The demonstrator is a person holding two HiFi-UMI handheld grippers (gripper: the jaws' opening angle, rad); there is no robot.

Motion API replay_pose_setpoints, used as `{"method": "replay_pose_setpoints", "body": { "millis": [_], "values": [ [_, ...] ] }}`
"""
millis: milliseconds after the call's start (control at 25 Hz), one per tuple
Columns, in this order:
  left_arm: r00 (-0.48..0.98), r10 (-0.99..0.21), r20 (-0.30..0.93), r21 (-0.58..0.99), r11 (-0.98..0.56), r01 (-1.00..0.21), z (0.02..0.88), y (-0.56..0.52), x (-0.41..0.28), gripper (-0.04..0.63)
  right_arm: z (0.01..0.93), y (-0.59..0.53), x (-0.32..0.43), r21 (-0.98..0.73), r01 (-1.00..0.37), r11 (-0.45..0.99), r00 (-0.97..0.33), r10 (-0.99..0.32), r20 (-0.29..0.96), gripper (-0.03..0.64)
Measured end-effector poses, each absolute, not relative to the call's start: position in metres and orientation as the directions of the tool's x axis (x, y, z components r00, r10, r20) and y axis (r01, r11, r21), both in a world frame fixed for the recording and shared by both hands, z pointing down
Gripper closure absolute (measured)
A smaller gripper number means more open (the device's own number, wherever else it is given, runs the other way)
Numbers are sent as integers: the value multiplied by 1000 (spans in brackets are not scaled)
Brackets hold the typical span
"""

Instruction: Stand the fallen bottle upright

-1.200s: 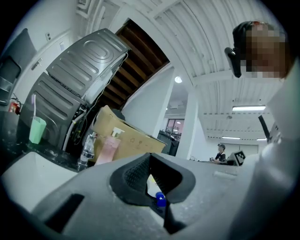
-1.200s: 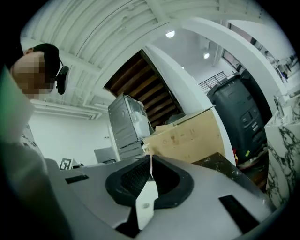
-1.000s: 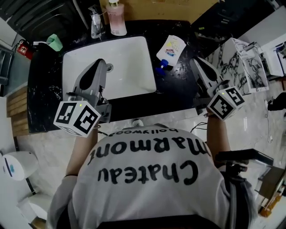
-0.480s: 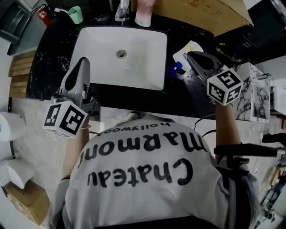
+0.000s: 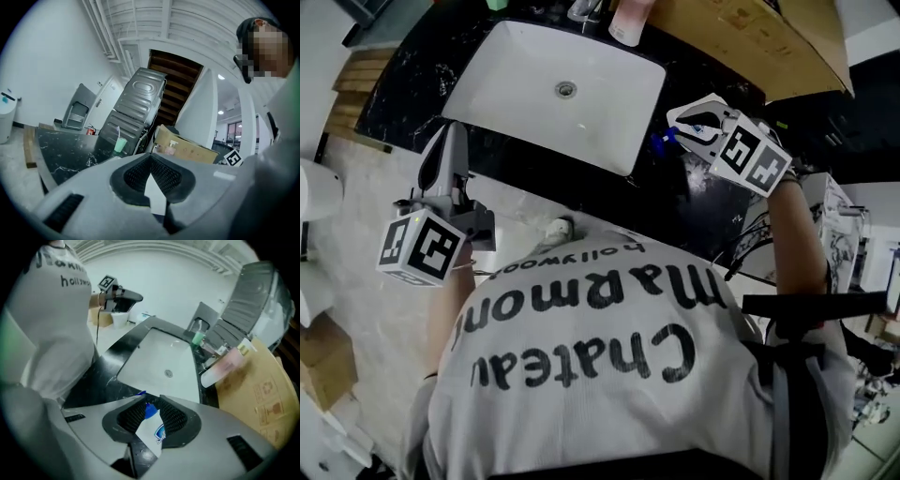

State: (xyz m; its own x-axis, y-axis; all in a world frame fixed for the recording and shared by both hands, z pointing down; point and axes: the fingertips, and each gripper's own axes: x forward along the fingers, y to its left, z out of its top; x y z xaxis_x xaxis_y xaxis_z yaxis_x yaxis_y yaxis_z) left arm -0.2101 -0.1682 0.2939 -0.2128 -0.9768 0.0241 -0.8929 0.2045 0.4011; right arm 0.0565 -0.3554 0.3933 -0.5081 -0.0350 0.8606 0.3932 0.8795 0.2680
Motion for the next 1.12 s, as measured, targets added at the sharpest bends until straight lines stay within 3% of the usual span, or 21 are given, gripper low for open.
{"method": "replay_pose_setpoints", "body": {
  "millis": [80,120,360,600,720,1120],
  "values": [
    [-236,-971,27,393,227,-891,296,-158,-205,581,401,-354,59,266,485,833,-448,-24,893,437],
    [-248,-968,27,391,238,-889,297,-153,-204,581,406,-354,60,263,525,809,-416,-26,909,425],
    [-326,-945,24,390,309,-867,298,-124,-204,581,431,-353,55,259,706,659,-280,-76,957,417],
    [-370,-927,53,387,361,-848,298,-107,-202,581,446,-357,51,267,750,605,-250,-115,961,426],
    [-390,-918,64,386,384,-839,299,-102,-203,581,449,-359,50,273,774,572,-244,-128,961,489],
    [-400,-915,54,384,389,-838,299,-98,-204,581,462,-354,52,173,780,601,-153,-86,985,488]
  ]
}}
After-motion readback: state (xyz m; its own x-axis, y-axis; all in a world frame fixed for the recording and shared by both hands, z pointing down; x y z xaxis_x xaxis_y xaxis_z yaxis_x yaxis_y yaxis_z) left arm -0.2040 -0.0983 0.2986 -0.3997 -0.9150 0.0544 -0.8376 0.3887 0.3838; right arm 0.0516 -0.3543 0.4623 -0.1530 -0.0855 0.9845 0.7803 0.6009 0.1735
